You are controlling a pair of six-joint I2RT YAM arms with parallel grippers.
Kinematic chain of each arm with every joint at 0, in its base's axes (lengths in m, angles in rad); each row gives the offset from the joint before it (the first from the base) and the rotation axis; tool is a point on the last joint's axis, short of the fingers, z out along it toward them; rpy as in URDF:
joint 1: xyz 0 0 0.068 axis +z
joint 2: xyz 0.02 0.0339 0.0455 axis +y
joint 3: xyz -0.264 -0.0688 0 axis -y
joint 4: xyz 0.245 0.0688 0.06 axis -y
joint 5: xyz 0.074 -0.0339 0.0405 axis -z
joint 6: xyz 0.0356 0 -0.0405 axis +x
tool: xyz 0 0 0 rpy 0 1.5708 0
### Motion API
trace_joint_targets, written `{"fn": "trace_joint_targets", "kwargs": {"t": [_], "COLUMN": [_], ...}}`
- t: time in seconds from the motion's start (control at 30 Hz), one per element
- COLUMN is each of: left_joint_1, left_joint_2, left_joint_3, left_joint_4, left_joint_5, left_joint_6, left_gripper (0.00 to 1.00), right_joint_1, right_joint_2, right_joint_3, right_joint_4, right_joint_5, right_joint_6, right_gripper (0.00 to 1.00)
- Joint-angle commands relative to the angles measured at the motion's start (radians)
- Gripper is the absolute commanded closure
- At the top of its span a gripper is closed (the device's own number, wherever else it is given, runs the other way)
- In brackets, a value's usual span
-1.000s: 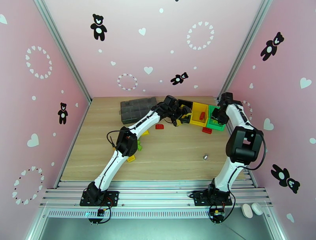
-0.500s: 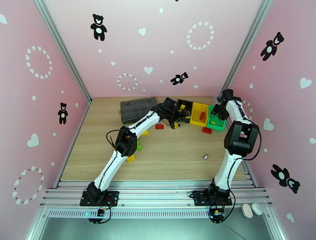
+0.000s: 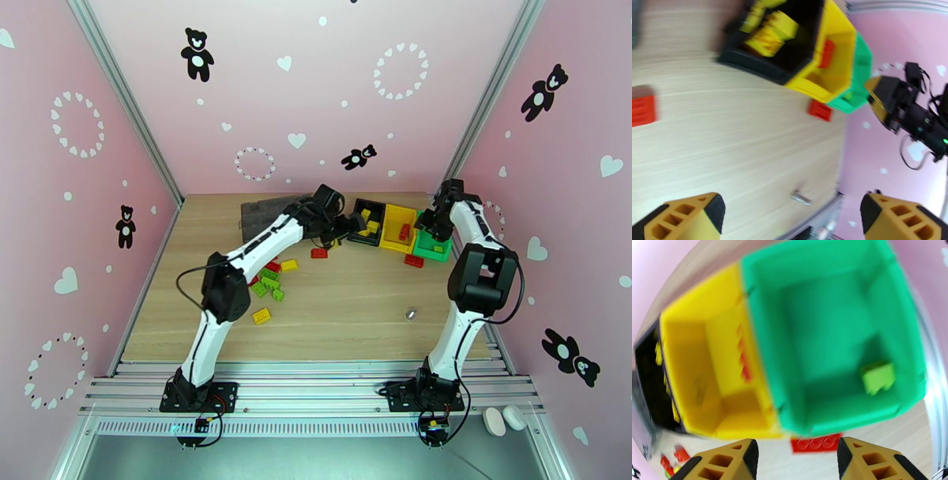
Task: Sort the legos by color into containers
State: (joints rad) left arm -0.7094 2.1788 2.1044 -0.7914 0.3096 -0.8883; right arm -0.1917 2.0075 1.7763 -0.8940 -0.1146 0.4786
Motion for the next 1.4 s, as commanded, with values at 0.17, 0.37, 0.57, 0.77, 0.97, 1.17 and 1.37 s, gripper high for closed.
{"fn": "trace_joint_targets", "kwargs": {"t": [0.17, 0.37, 0.57, 0.77, 0.97, 1.17, 1.37], "left_joint_1": [0.008, 0.008, -0.007, -0.037, -0.046, -0.044, -0.004], "left_joint_2": [-0.278, -0.451, -0.577, -0.680, -0.778, -0.744, -0.709], "left_joint_3": [-0.370, -0.635, -0.827, -1.013, -1.159, -1.206, -1.235], "left_joint_4": [-0.144, -0.168, -0.229, -0.240, -0.209, -0.080, -0.022], "left_joint_5": [-0.328, -0.413, -0.443, -0.437, -0.443, -0.383, -0.350], "left_joint_6": [0.008, -0.085, -0.179, -0.283, -0.349, -0.347, -0.340], "left_gripper": [0.06, 0.06, 0.07, 0.08, 0.07, 0.07, 0.08], "right_joint_1": [0.200, 0.407, 0.610, 0.758, 0.855, 0.871, 0.870], "right_joint_2": [-0.175, -0.204, -0.202, -0.204, -0.206, -0.214, -0.213], "right_joint_3": [-0.169, -0.246, -0.288, -0.317, -0.350, -0.367, -0.354], "right_joint_4": [0.011, 0.004, 0.003, 0.010, 0.020, 0.019, -0.002], "right_joint_5": [-0.063, -0.076, -0.050, -0.030, -0.022, -0.019, -0.012], "right_joint_6": [-0.012, -0.023, -0.011, -0.008, 0.009, 0.017, 0.003], "right_gripper": [0.41, 0.40, 0.40, 0.38, 0.36, 0.36, 0.36]}}
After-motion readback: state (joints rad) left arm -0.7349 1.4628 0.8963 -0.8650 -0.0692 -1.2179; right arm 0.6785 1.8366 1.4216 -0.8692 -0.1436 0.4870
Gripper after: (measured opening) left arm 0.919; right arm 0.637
